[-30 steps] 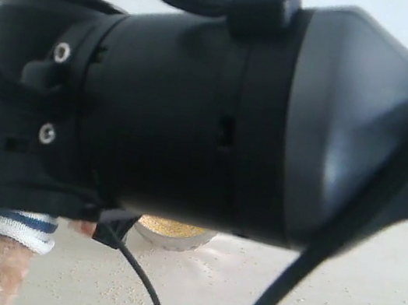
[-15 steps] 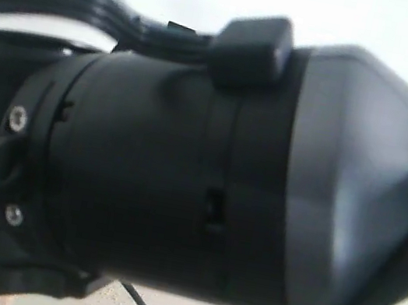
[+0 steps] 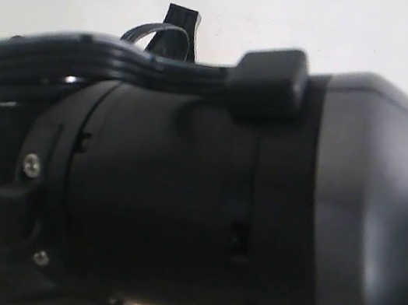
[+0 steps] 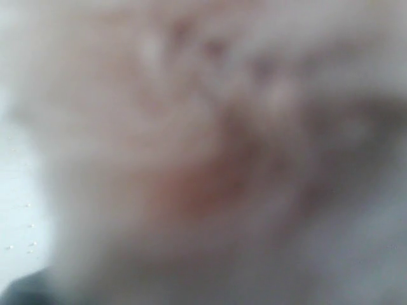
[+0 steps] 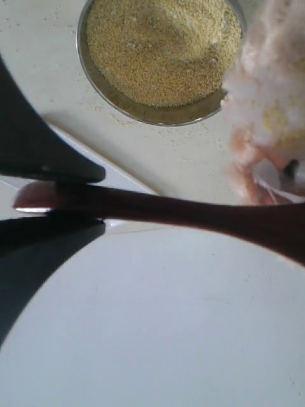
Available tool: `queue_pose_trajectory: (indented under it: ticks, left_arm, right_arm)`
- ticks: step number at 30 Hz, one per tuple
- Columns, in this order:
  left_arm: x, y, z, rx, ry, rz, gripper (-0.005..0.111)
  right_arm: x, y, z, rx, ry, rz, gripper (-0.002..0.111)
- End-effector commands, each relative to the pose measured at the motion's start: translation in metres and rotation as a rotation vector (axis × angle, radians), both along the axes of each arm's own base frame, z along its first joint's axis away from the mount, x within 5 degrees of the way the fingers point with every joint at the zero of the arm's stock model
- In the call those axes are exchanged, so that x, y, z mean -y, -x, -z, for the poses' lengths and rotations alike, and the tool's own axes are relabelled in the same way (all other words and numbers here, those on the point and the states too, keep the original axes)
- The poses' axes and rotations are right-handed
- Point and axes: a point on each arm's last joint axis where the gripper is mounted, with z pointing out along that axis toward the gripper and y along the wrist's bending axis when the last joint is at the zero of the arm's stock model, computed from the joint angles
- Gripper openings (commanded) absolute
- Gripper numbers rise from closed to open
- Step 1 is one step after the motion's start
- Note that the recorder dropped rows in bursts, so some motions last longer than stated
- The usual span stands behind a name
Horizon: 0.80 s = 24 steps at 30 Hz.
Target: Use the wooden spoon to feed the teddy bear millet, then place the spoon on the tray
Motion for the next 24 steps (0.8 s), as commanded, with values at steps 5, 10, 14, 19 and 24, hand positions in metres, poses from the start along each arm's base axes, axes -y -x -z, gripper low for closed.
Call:
queue_pose_trajectory:
  ticks: [5, 10, 14, 19, 24]
  left_arm:
    - [0.002, 0.001, -0.002, 0.011, 0.023, 0.001, 0.005]
    - [0.002, 0.001, -0.002, 0.011, 0.023, 0.001, 0.005]
    - [0.002, 0.001, -0.002, 0.011, 0.023, 0.001, 0.005]
    - [0.002, 0.001, -0.002, 0.011, 0.023, 0.001, 0.005]
    - [0.002, 0.001, -0.002, 0.011, 0.023, 0.001, 0.005]
  right_arm:
    - [0.01, -0.002, -0.012, -0.018, -0.075, 0.046, 0.001]
    - [0.046, -0.018, -0.029, -0.22, -0.258, 0.234, 0.001]
    - [0.089, -0.035, -0.038, -0.362, -0.355, 0.384, 0.001]
    - [0.144, -0.05, -0.028, -0.454, -0.503, 0.51, 0.001]
    - [0.198, -0.069, -0.002, -0.446, -0.689, 0.622, 0.001]
